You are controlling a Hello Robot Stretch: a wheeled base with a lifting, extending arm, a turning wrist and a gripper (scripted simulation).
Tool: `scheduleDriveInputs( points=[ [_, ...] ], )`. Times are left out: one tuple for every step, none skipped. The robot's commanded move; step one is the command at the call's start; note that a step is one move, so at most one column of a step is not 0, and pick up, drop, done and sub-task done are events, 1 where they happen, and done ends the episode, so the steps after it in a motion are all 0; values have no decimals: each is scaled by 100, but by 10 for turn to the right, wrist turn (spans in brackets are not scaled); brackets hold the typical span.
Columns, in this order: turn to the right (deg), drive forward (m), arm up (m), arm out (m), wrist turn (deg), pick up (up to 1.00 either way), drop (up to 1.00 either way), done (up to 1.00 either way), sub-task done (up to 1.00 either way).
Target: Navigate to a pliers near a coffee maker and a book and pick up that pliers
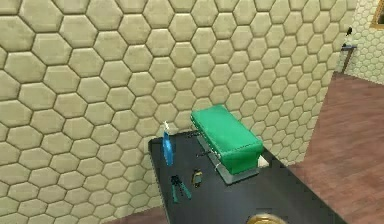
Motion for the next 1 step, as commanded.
scheduleDriveInputs(
  points=[
    [-450, 0, 0, 0, 0, 0, 0, 0, 0]
  ],
)
